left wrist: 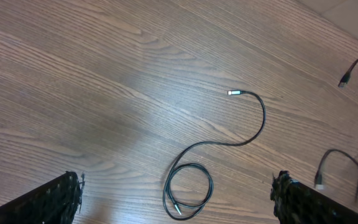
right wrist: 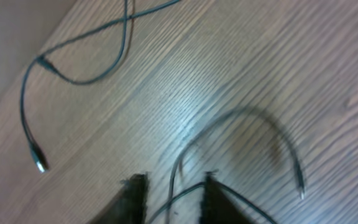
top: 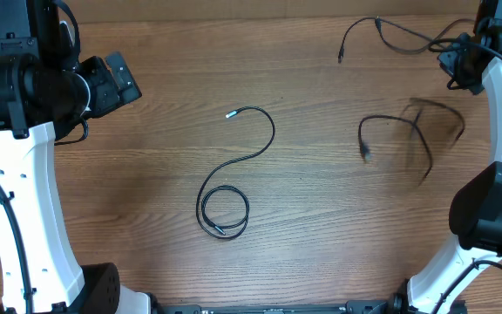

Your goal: Untangle cables

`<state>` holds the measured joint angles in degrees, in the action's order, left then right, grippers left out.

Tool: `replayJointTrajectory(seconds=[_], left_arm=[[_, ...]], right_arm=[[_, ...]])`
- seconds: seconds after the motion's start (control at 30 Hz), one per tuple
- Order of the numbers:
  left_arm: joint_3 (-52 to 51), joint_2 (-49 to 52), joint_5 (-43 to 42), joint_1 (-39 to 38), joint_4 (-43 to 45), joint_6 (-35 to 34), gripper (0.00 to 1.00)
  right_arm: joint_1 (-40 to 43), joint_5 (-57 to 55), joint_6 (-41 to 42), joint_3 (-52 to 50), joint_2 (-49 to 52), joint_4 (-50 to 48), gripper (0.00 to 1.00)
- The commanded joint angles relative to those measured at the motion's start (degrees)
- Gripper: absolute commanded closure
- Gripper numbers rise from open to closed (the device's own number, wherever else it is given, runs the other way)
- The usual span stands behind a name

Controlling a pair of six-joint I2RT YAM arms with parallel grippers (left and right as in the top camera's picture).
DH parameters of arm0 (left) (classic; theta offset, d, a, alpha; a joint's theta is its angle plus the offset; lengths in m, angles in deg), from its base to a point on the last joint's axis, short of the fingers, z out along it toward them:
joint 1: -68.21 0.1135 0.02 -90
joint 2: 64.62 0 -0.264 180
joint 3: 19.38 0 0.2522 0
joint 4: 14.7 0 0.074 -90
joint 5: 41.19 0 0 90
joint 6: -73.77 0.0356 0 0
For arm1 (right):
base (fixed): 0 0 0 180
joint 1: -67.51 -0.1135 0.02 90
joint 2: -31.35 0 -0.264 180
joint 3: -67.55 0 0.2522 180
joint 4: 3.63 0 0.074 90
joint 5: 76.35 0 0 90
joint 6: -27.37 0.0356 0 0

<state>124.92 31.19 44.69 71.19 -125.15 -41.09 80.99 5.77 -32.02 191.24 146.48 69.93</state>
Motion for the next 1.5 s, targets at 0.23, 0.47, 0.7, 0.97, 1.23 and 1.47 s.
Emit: replayJointTrajectory(seconds=[0.23,0.47,0.7,0.97,1.23,1.47], left_arm=[[0.66,0.50,-0.35,-0.44,-0.11,1.11,0.00],[0.66,0.50,-0.17,-0.44,-0.07,1.11,0.00],[0.63,0.52,0.07,-0.44,1.46,1.11,0.00],[0.63,0.52,0.04,-0.44,1.88,1.11,0.00],[0.44,0.52,0.07,-0.42,1.64,1.11,0.00],[0.44,0.52,0.07,-0.42,1.77,1.11,0.00]], right_arm=[[0.11,11.17,-0.48,0.94,0.61,2.34,0.30],[-0.94,14.49,-0.48,0.72,0.63,13.68,0.27],[-6.43,16.83,-9.11,-3.23,0.63,17.53,0.25],[-13.31,13.25,-12.09,-12.11,0.74,14.01,0.19],[-14.93,12.87,-12.72,-19.02,0.83,6.78,0.32],[-15.23,13.11,-12.70,-24.22,0.85,0.66,0.42]])
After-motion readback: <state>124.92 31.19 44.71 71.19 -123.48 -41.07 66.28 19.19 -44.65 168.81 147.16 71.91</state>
